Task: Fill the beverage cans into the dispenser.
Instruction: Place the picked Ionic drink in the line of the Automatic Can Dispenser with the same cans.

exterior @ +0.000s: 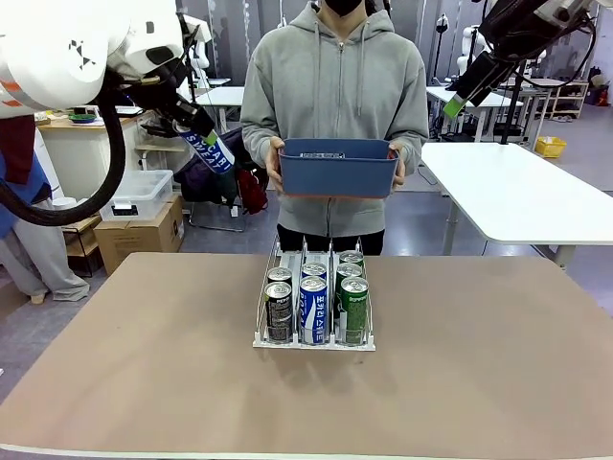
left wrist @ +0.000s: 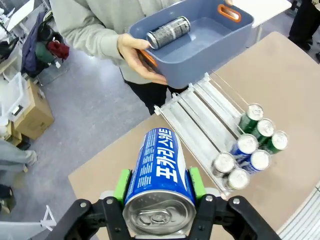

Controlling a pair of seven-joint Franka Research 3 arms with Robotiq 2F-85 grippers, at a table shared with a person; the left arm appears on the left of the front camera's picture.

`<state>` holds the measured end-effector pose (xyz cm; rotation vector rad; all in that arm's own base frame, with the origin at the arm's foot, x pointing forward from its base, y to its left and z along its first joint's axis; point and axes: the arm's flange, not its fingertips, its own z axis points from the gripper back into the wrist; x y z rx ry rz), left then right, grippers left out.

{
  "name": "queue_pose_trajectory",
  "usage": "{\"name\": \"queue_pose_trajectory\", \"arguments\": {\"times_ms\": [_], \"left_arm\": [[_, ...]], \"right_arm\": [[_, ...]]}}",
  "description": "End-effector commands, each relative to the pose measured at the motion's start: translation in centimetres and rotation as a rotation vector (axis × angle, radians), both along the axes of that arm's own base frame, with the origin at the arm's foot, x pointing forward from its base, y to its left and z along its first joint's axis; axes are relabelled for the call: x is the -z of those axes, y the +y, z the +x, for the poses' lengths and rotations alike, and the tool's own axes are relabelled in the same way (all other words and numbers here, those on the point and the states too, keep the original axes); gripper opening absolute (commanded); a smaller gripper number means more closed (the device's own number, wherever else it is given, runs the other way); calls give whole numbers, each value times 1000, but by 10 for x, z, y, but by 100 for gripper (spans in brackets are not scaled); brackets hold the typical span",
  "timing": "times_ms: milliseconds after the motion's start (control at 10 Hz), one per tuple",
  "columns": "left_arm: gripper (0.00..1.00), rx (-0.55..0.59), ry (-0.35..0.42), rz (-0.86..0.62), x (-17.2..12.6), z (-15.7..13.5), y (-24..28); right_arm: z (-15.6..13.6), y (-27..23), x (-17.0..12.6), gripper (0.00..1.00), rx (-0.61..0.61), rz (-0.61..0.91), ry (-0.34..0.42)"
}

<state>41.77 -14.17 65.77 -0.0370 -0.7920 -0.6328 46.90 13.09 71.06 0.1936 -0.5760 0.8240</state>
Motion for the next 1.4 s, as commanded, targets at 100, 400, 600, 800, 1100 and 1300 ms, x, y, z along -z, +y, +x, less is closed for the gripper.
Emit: {"name": "queue_pose_trajectory", "arguments": {"times_ms": [100,400,600,800,1100,1300], "left_arm": [[57,30,75,12,-14,-52,-28],[57,142,190,8,2,-88,-63],[57,169,243,0,11,-98,-77],[57,158,223,31,12,-95,-80],[57,158,223,31,12,-95,-80],[57,99,264,-16,23,-104,-94]], "right_arm": [[-2,-2,1,100,1,0,0],[-2,-2,1,100,1,0,0],[-2,-2,1,100,1,0,0],[-2,-2,1,100,1,0,0],[-2,-2,1,100,1,0,0],[-2,-2,1,100,1,0,0]]}}
